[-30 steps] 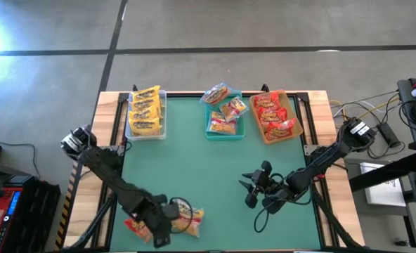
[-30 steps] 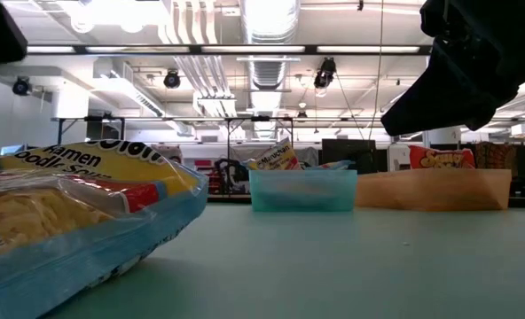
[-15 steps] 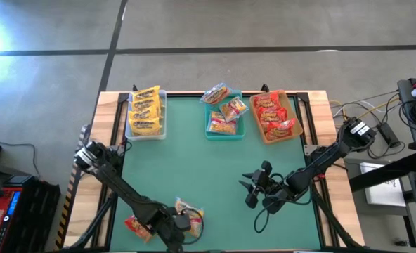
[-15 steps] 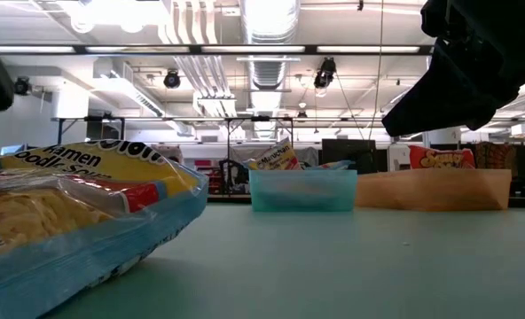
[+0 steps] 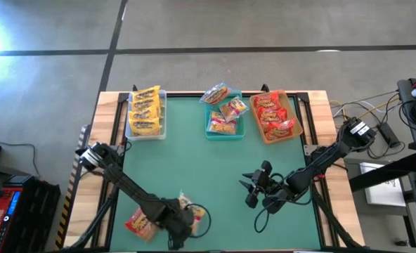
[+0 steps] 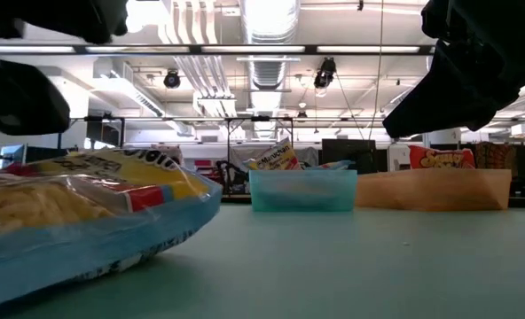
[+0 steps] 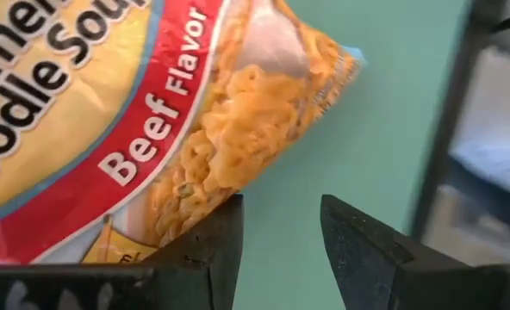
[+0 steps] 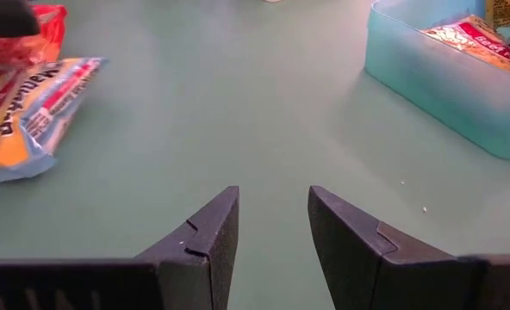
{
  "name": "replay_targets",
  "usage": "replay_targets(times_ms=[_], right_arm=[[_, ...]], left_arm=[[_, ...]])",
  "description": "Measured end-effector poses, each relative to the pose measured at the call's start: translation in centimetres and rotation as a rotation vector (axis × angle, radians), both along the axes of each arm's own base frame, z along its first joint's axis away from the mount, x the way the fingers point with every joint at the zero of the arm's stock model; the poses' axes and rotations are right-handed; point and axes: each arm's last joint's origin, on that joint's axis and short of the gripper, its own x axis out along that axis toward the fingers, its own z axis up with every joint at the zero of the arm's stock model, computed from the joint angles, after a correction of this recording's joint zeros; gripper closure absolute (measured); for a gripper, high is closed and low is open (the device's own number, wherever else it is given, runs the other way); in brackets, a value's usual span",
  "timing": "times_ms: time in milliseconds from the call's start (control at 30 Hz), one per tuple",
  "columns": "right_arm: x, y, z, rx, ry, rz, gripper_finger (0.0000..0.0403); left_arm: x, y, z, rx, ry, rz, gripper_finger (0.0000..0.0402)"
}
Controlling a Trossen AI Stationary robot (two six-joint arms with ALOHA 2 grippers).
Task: Sort Maruchan noodles
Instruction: Put the blue noodle pack into the green bin
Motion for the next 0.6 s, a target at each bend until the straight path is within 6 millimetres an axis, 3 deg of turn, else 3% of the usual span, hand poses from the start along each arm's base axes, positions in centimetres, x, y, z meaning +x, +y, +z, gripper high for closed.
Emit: replay_targets(times_ms=[267, 600], right_arm=[[0.0, 0.0, -0.3, -0.010, 0.011, -0.001, 0.0271], [0.7, -0.7, -1.5, -0.031, 0.044, -0.036, 0.0271]], left_arm=[[1.1, 2.9, -0.2, 0.176, -0.046, -0.173, 0.0272], [3.3, 6.7, -0.3, 0.257, -0.093, -0.375, 0.0301]])
